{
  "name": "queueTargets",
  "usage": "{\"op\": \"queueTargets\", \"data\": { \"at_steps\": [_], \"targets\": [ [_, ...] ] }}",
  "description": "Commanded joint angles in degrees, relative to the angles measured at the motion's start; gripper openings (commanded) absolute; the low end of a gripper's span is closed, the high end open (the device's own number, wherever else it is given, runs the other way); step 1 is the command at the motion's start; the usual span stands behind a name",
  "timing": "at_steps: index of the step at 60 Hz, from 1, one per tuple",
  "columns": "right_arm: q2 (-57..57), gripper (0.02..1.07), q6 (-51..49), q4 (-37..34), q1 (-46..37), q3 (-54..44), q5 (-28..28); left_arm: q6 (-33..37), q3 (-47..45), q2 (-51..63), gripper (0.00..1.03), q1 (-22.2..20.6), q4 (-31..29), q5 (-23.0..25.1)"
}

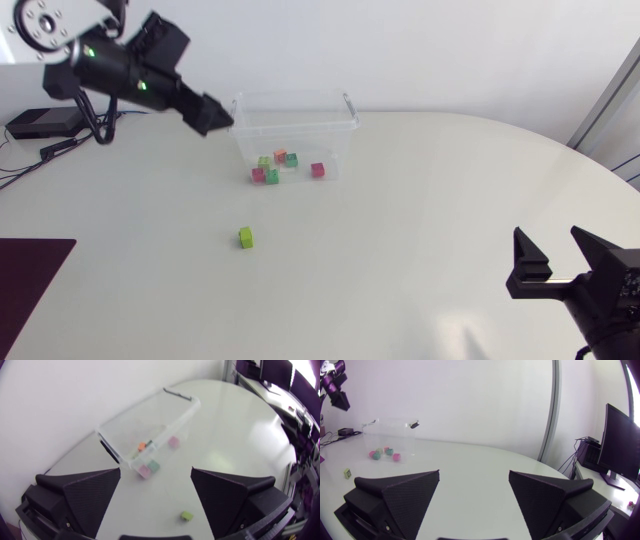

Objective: Place the duplo bricks in the container

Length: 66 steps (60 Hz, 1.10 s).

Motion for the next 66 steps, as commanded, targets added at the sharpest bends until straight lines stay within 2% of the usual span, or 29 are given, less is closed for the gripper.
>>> {"op": "queueTargets", "data": {
  "at_steps": [1, 8, 29, 66],
  "targets": [
    [-0.30, 1.02, 1.10, -1.55, -0.34, -0.32, 0.46, 9.63, -5.90, 0.04, 0.99, 0.51, -1.01, 1.39],
    [-0.30, 1.02, 1.10, -1.55, -0.34, -0.32, 0.46, 17.10, -9.24, 1.97, 0.99, 0.68, -1.01, 1.57],
    [-0.30, 1.02, 1.10, -1.55, -0.34, -0.32, 0.46, 26.68, -15.12, 12.34, 0.99, -1.95, -1.45, 2.53],
    [-0.30, 1.02, 1.10, -1.55, -0.34, -0.32, 0.46, 29.67, -16.00, 19.02, 0.99, -3.01, 3.74, 1.92]
  ]
}}
